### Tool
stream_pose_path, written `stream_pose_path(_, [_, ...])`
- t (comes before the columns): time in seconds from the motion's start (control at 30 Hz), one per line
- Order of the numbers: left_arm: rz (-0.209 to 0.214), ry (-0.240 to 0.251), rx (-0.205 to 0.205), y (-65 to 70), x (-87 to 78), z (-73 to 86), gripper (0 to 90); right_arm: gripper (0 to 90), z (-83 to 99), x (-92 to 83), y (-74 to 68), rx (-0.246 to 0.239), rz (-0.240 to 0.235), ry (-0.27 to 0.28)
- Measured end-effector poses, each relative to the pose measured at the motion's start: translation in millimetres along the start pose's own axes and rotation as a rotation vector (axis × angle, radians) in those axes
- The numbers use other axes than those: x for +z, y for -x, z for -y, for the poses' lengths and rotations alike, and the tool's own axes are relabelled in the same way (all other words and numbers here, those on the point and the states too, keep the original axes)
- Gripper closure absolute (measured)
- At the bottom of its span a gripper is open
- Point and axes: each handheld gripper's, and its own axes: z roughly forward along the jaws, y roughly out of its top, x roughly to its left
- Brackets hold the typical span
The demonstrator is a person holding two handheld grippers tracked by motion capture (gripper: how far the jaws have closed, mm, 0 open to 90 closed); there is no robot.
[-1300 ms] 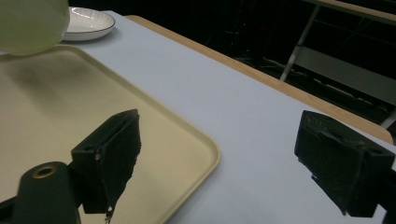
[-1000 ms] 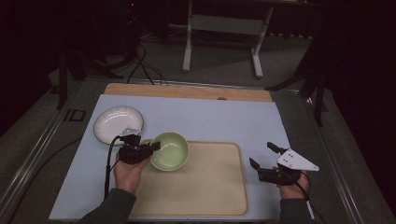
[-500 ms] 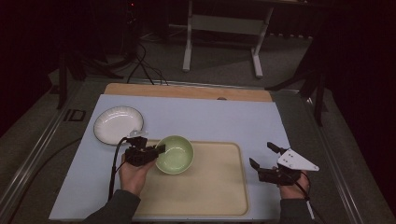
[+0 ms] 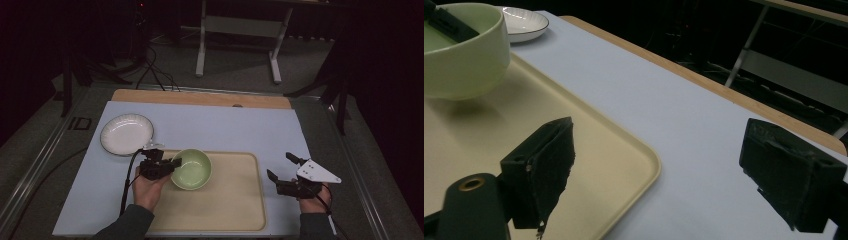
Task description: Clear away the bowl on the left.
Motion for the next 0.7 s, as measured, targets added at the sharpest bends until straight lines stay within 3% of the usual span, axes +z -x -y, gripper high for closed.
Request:
stream_pose_path(0.37, [0.006, -0.057, 0.032, 7.1, 12.3, 5.8, 82.5, 13.9, -0.1, -0.1, -0.2, 0.000, -0.001, 0.001])
stream_pose_path(0.7, [0.003, -0.103, 0.025, 7.4, 24.2, 12.4, 82.3, 13.9, -0.2, -0.2, -0.2, 0.000, -0.001, 0.003])
